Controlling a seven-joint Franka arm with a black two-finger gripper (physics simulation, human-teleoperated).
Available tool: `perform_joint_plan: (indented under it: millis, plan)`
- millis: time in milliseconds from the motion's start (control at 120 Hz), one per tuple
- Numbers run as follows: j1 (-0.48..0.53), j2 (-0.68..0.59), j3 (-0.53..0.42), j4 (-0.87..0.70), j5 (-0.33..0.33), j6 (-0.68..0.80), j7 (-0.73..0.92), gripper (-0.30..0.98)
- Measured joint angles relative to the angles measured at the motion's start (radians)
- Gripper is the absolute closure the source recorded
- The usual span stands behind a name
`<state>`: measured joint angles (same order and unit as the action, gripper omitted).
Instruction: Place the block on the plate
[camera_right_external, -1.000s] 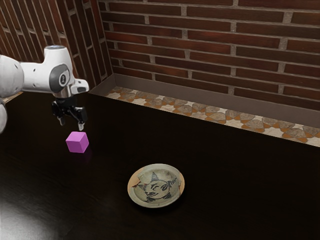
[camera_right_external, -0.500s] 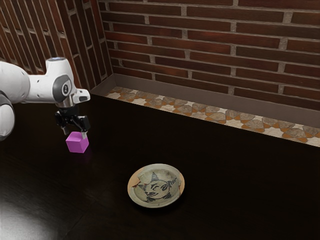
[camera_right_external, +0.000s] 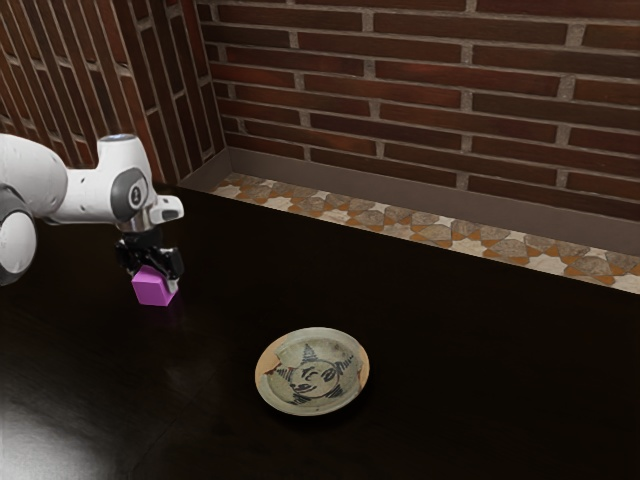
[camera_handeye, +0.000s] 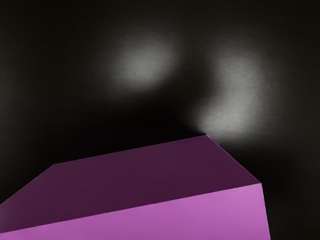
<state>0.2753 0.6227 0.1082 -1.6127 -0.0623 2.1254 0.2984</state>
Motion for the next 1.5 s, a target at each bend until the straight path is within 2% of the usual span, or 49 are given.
perform_joint_plan:
  millis: [233, 658, 1075, 1233, 1500]
  plan:
    - [0.005, -0.003, -0.002, 0.003, 0.005, 0.006, 0.003, 0.21]
    - [-0.028, -0.082, -0.006, -0.018, 0.028, 0.003, -0.004, 0.27]
    - [-0.350, -0.217, -0.006, -0.188, 0.044, 0.003, -0.086, 0.27]
    - [-0.414, -0.219, -0.089, -0.211, 0.056, 0.006, -0.148, 0.27]
    - [-0.415, -0.309, -0.231, -0.328, 0.114, 0.025, -0.275, 0.27]
